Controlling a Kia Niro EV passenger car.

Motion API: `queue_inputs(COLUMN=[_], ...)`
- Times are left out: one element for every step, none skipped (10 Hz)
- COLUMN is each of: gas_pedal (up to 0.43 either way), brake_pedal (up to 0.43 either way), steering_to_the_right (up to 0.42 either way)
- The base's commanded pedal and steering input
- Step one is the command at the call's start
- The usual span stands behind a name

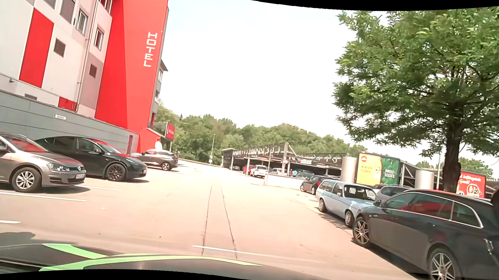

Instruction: Follow the waypoints while adhering to traffic rules and regulations

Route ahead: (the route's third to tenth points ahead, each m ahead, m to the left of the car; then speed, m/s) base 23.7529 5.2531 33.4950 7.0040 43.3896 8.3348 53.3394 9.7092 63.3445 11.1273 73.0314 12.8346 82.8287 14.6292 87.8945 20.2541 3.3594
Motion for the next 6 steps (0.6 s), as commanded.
queue_inputs(gas_pedal=[0.047,0.047,0.047,0.047,0.039,0.039], brake_pedal=[0.0,0.0,0.0,0.0,0.0,0.0], steering_to_the_right=[-0.017,-0.017,-0.017,-0.02,-0.025,-0.03])
